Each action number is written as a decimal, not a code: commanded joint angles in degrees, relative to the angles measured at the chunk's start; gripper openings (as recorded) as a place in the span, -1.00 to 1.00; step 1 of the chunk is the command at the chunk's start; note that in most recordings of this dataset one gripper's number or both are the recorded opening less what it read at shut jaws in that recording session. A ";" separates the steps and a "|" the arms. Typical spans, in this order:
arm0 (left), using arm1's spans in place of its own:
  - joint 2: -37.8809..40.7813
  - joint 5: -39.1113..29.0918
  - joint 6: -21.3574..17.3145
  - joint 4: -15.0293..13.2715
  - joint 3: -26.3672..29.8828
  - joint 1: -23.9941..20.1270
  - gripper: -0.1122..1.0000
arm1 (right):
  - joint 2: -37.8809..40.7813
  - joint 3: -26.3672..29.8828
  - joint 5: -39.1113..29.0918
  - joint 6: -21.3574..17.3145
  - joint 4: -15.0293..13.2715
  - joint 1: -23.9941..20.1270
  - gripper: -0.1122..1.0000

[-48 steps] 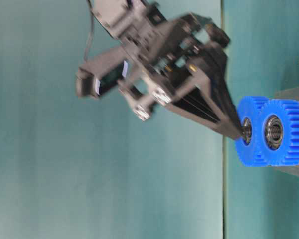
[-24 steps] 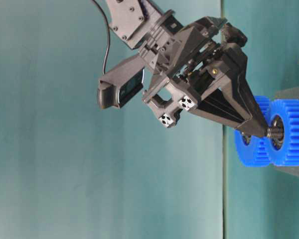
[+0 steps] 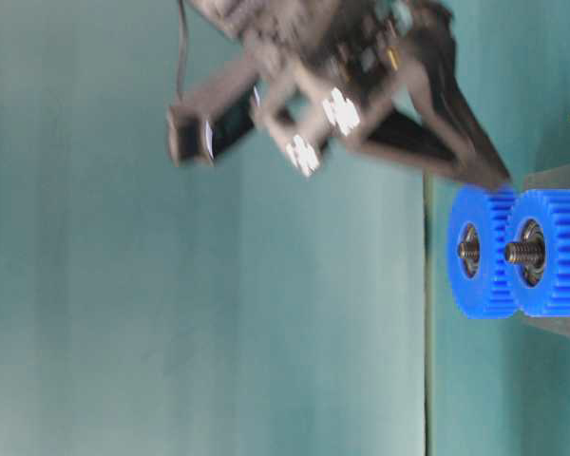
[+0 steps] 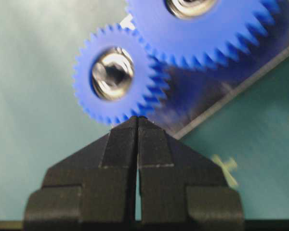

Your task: Fit the small gear onto the shaft.

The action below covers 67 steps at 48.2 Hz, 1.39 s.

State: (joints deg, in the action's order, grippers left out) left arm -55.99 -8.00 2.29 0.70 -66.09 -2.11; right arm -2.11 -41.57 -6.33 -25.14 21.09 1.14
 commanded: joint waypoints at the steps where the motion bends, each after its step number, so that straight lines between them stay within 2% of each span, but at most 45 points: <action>1: 0.26 0.26 0.09 0.18 0.88 0.09 -0.80 | -1.14 -0.35 0.44 -0.79 0.18 -0.09 -0.80; 19: 0.26 0.26 0.09 0.09 1.05 0.09 -0.80 | 6.68 6.59 1.32 -0.44 0.00 -1.41 -0.80; 32: 0.26 0.26 0.09 0.09 1.23 0.09 -0.80 | 6.15 9.40 -3.96 -0.79 0.70 -7.73 -0.80; 40: 0.18 0.26 0.00 0.18 1.32 0.09 -0.80 | 4.66 9.40 -5.98 -0.79 0.70 -8.35 -0.80; 45: 0.18 0.26 0.00 0.18 1.49 0.09 -0.80 | 3.16 8.09 -5.89 -1.05 0.70 -7.91 -0.80; 51: 0.18 0.26 0.00 0.18 1.58 0.09 -0.80 | -0.44 3.60 -5.19 -0.35 0.26 -7.29 -0.80; 59: 0.35 0.26 -0.09 0.18 1.67 0.09 -0.80 | -7.65 -2.46 -2.90 1.85 -3.60 -7.82 -0.80; 67: 0.53 0.53 -0.26 0.18 1.67 0.09 -0.80 | -15.38 -8.00 0.35 5.10 -5.71 -7.82 -0.80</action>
State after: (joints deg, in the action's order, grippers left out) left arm -55.99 -8.00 2.20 0.70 -66.01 -2.11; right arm -13.18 -48.08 -7.82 -21.62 16.17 -6.50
